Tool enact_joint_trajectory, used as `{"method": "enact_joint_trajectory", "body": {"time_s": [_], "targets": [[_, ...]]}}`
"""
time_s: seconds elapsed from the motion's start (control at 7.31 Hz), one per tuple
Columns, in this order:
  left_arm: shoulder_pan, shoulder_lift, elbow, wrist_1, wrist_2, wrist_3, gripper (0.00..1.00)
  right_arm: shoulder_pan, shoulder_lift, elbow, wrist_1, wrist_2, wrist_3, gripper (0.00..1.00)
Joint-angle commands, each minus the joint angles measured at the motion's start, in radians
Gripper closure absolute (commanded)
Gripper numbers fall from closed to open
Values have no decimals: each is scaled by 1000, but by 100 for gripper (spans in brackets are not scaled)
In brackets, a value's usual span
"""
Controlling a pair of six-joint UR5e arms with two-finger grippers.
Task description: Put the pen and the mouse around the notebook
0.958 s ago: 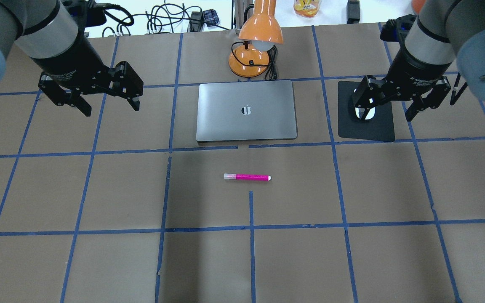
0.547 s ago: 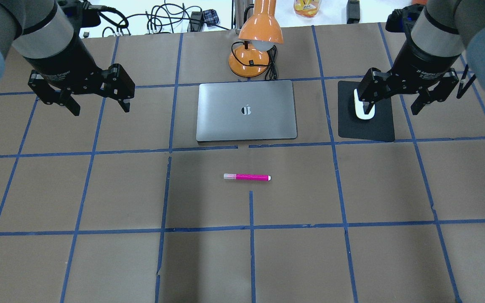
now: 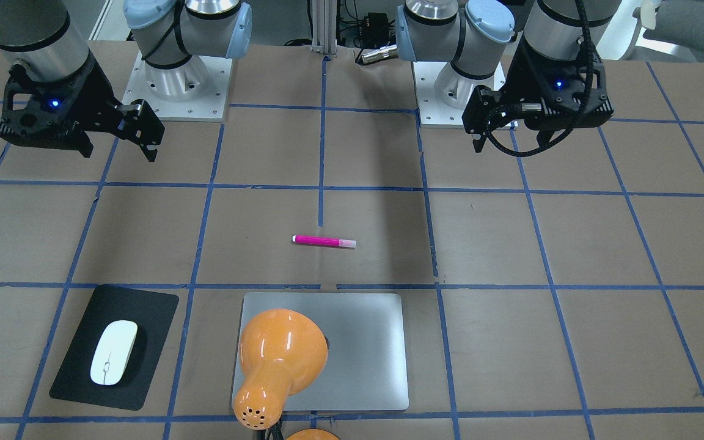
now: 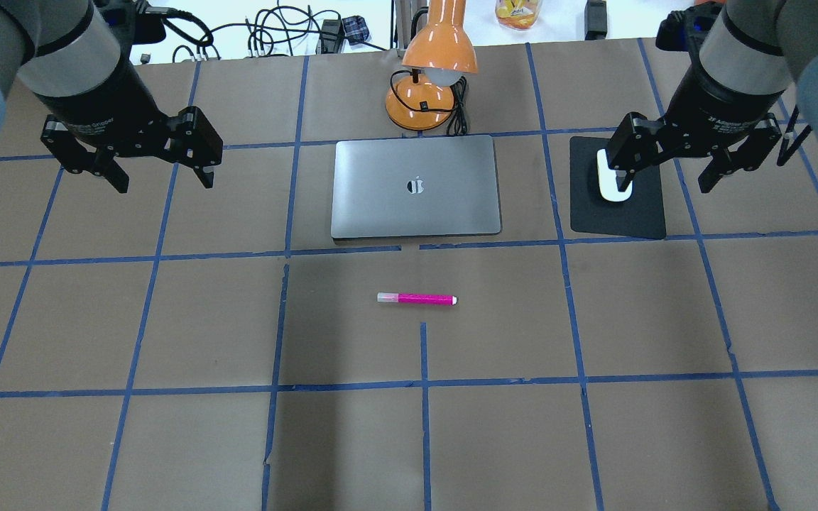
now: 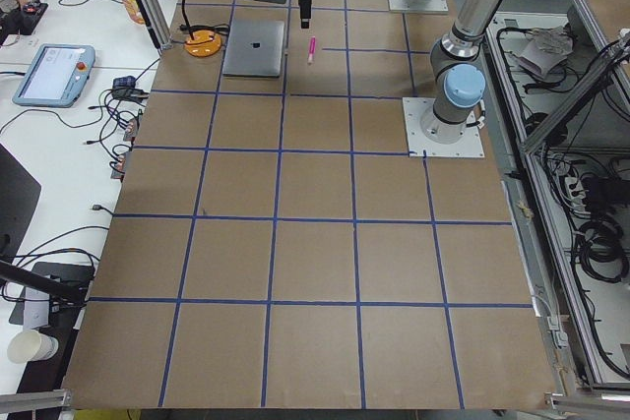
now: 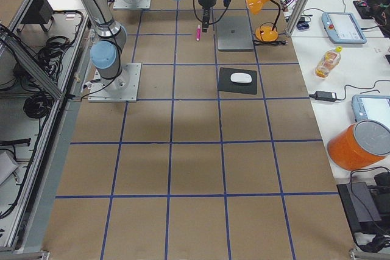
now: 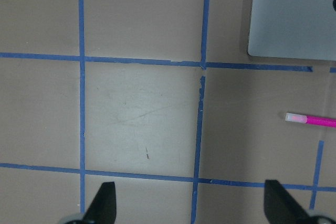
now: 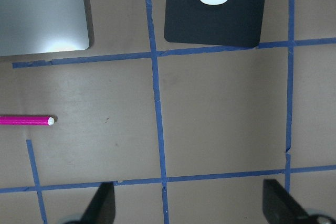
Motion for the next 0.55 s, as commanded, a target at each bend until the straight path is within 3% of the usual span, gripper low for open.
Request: {"method": "enact_joint_trajectory", "body": {"time_s": [0.0,0.41], "targets": [[0,1,-2,0,1,0,0,0,0,0,-2,5,1,0],[1,-4,-8,12,-10,-14,0,-1,0,-3,13,-1,1,0]]}}
